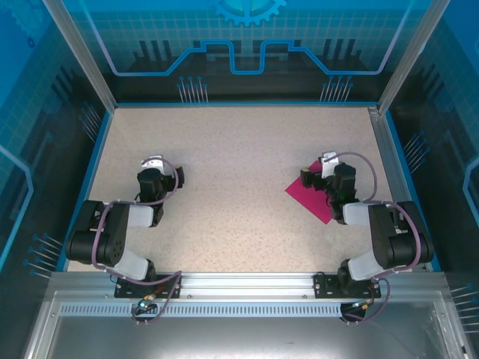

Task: Fold a paper plane with a square sheet of paper (pick it up from the middle)
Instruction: Move the square sheet of paper to the center of the table.

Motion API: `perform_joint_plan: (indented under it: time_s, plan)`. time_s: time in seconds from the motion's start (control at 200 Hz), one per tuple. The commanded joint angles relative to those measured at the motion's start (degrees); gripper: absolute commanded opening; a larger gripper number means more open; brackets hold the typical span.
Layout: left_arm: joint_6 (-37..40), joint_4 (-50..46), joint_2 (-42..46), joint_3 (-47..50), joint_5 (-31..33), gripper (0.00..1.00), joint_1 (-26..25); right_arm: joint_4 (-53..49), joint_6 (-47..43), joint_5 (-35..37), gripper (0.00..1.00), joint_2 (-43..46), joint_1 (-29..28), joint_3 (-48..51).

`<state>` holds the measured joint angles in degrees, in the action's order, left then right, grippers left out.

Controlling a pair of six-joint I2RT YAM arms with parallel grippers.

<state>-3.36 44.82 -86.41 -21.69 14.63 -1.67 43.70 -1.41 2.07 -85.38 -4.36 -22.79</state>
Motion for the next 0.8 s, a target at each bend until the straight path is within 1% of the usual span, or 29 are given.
perform_joint_plan:
  time_s: [0.0,0.07,0.12,0.195,0.24,0.245,0.265,0.27,0.275,0.29,0.32,0.35,0.415,0.47,0.52,0.575,0.66,0.73,0.79]
  plan:
    - [0.42,-0.69,5.18,0.00,-0.22,0.98,-0.05,6.66,-2.08,-0.91,0.99,2.34,-0.64,3.66]
    - [-0.59,-4.23,9.41,0.26,0.30,0.98,0.22,7.35,-2.35,-0.36,0.99,2.72,-0.98,4.21]
    - [-2.75,-10.92,12.25,-1.11,0.72,0.99,0.51,7.12,-2.59,0.15,0.99,3.62,-1.32,4.41]
    - [-5.25,-16.68,17.19,-1.83,0.01,0.98,0.70,3.66,-2.67,0.82,0.99,8.03,-1.78,4.25]
    - [-6.92,-19.46,20.47,-1.84,-0.05,0.98,0.71,-7.20,-0.80,1.72,0.99,12.72,-1.93,1.10]
    - [-7.19,-19.79,20.84,-1.89,0.04,0.98,0.71,-7.20,-0.80,1.72,0.99,12.72,-1.93,1.10]
    - [-8.38,-22.21,22.16,-2.34,0.35,0.99,0.71,-14.73,0.62,2.34,0.99,14.74,-1.76,-1.49]
    - [-8.66,-22.53,22.56,-2.45,0.42,0.98,0.71,-14.73,0.62,2.34,0.99,14.74,-1.76,-1.49]
    - [-9.03,-23.04,22.93,-2.64,0.58,0.98,0.75,-17.76,1.15,2.71,1.00,15.45,-1.72,-2.69]
    - [-10.15,-25.44,23.87,-3.18,1.06,0.98,0.79,-20.01,1.67,3.04,0.99,16.02,-1.69,-3.82]
    - [-12.50,-29.98,25.54,-4.86,1.98,0.98,0.94,-30.29,3.13,3.90,0.99,17.44,-1.63,-6.90]
    - [-14.36,-35.17,26.70,-6.72,2.39,0.98,1.03,-37.31,4.58,3.97,1.00,19.08,-1.45,-9.52]
    - [-17.15,-43.38,29.39,-10.10,1.94,0.98,1.10,-46.34,7.61,3.11,0.99,21.95,-1.39,-12.82]
    - [-22.60,-50.34,31.39,-13.01,3.05,0.99,1.11,-53.32,12.91,2.74,0.99,24.29,-1.33,-15.35]
    - [-27.58,-56.22,32.70,-15.30,3.85,0.99,1.10,-58.74,20.60,4.22,0.99,26.00,-1.33,-17.55]
    - [-31.45,-60.14,33.73,-17.23,3.48,0.98,1.08,-64.92,30.30,5.97,0.99,26.93,-1.14,-19.51]
    - [-32.92,-62.87,35.07,-18.35,-1.14,0.99,1.06,-63.05,30.55,-4.48,0.99,27.55,-1.02,-18.97]
    - [-35.35,-64.76,35.79,-17.94,-3.08,0.98,1.06,-60.28,33.48,-10.93,0.99,27.19,-1.02,-17.59]
    - [-34.51,-64.45,36.28,-16.95,-7.55,0.99,1.06,-57.71,35.69,-15.49,0.99,26.26,-1.07,-16.08]
